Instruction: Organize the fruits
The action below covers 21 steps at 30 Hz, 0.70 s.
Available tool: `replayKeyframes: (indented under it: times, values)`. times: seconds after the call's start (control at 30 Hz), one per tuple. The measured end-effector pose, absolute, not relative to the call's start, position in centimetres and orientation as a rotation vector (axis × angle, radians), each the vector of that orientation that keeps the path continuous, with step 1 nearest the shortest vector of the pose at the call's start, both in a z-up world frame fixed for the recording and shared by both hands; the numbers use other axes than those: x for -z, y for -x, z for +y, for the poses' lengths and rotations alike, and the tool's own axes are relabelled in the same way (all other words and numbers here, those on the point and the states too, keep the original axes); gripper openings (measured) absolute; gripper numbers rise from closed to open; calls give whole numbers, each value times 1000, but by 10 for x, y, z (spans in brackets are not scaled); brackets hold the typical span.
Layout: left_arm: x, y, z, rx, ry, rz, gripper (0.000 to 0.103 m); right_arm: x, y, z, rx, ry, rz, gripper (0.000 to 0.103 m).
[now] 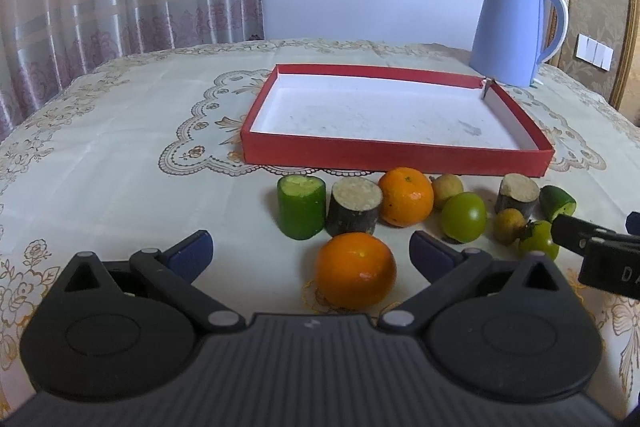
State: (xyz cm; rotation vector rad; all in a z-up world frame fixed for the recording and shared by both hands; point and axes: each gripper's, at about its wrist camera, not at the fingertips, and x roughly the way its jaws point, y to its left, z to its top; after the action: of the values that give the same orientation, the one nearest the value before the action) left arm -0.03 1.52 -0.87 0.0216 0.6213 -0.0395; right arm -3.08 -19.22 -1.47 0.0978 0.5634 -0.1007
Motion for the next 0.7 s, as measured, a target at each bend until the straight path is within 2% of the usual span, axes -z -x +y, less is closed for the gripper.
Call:
replayKeyframes:
  times: [0.7]
  values:
    - [11,-2,11,51,-45,633,103,16,28,-199,106,-111,562,103]
